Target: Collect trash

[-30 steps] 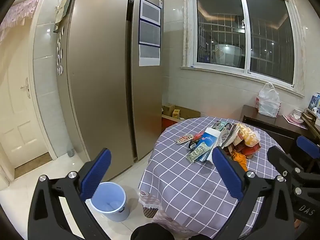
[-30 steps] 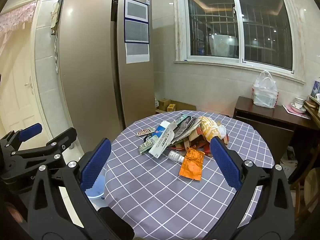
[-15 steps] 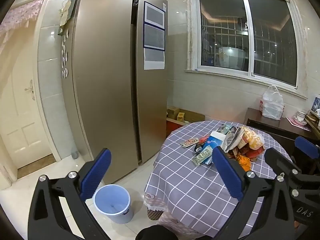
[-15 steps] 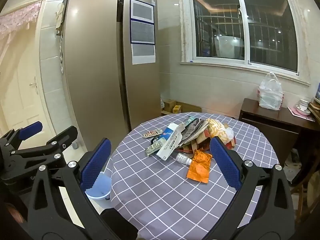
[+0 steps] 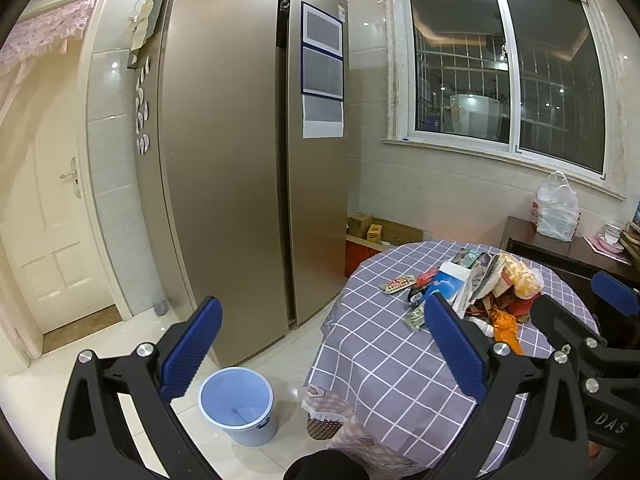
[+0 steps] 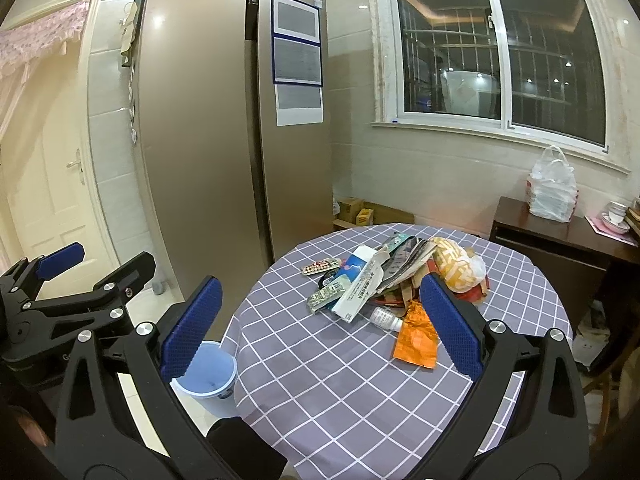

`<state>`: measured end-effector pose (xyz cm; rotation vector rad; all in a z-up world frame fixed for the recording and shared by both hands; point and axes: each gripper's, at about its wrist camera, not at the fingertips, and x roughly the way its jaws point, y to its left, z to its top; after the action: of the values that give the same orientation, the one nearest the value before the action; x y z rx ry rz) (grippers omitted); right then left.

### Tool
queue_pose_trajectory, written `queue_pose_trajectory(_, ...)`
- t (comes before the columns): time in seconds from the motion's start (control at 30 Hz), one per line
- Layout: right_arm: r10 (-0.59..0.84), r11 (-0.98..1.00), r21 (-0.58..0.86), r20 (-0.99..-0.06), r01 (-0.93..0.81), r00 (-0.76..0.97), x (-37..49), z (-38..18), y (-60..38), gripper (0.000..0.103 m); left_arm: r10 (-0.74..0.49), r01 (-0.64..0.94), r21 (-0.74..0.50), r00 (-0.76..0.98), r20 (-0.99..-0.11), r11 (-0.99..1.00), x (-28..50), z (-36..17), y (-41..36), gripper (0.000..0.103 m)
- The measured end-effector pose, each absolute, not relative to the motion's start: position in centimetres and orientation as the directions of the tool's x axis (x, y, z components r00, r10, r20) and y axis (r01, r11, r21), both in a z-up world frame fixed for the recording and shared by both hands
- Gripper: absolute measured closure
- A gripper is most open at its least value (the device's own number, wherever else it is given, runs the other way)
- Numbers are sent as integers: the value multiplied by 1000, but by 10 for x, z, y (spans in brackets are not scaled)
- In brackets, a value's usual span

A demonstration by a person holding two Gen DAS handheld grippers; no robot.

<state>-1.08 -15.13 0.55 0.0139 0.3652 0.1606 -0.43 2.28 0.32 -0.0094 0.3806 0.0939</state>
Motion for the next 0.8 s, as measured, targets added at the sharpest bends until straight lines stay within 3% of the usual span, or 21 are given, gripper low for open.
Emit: queue_pose_trajectory(0.8, 170, 985, 47, -367, -164, 915, -11, 2, -146, 6, 104, -111, 2, 923, -371, 994, -6, 0, 28, 4)
